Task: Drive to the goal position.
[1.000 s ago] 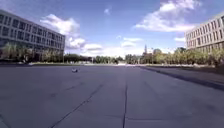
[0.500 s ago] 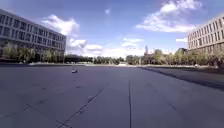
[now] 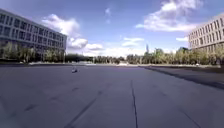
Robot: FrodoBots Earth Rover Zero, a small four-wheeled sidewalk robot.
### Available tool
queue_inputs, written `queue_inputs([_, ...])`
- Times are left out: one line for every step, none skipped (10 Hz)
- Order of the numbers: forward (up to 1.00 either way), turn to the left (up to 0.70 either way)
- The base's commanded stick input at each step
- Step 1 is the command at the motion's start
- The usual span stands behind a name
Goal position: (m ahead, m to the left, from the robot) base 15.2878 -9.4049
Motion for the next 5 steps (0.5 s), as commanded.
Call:
queue_inputs([0.7, -0.14])
queue_inputs([0.7, -0.14])
queue_inputs([0.7, -0.14])
queue_inputs([0.7, -0.14])
queue_inputs([0.7, -0.14])
